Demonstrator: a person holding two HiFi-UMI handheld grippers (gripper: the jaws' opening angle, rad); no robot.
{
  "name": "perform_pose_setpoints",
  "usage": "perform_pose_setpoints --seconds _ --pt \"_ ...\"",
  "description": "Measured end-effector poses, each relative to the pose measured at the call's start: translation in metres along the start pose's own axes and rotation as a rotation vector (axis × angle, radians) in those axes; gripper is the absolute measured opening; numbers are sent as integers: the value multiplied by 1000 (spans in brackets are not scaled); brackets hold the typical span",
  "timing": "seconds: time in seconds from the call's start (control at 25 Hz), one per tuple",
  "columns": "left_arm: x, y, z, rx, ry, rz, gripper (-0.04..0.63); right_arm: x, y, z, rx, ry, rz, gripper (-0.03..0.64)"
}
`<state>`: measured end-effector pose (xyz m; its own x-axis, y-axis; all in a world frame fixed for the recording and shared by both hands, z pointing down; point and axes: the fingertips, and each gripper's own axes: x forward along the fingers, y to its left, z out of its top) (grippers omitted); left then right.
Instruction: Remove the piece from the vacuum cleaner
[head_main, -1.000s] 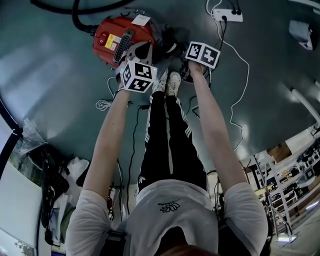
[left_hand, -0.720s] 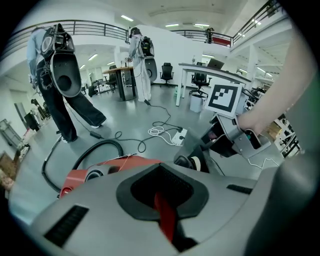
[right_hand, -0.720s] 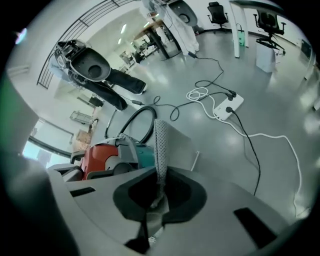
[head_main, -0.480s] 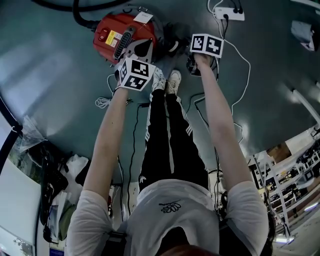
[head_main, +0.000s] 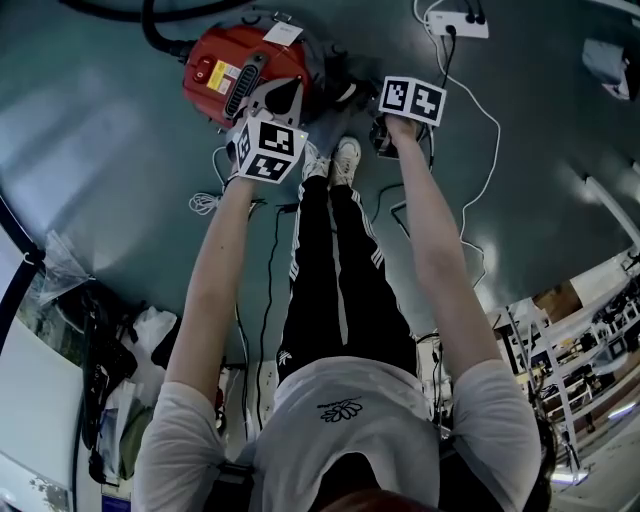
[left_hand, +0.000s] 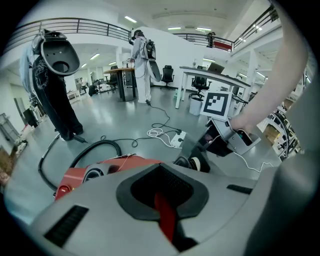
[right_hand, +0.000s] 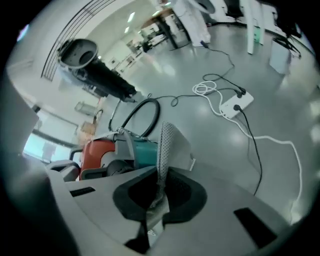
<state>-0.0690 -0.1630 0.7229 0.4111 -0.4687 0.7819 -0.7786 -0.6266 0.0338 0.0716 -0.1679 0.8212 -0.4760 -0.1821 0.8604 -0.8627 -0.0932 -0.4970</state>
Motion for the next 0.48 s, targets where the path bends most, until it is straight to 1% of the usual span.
perform_pose_setpoints --seconds 0.04,0.12,0.24,0.36,0.4,0.44,0.48 --pt "0 0 0 0 0 -5 3 -2 -2 -4 60 -23 8 22" --pt "0 1 1 0 1 -13 3 -4 -2 -9 120 -63 6 22" --pt "0 1 0 2 4 -24 3 -7 -1 -11 132 -93 -14 21" --pt "-1 1 0 12 7 -26 3 -4 -2 -11 161 -91 15 21" --pt "-1 0 1 12 7 -26 3 -3 -3 -8 125 -75 14 21" --pt "0 -1 1 12 5 -27 3 -2 -4 -3 51 -50 4 21" --pt "0 -2 2 14 1 -26 3 -1 -3 3 -44 -18 -10 21"
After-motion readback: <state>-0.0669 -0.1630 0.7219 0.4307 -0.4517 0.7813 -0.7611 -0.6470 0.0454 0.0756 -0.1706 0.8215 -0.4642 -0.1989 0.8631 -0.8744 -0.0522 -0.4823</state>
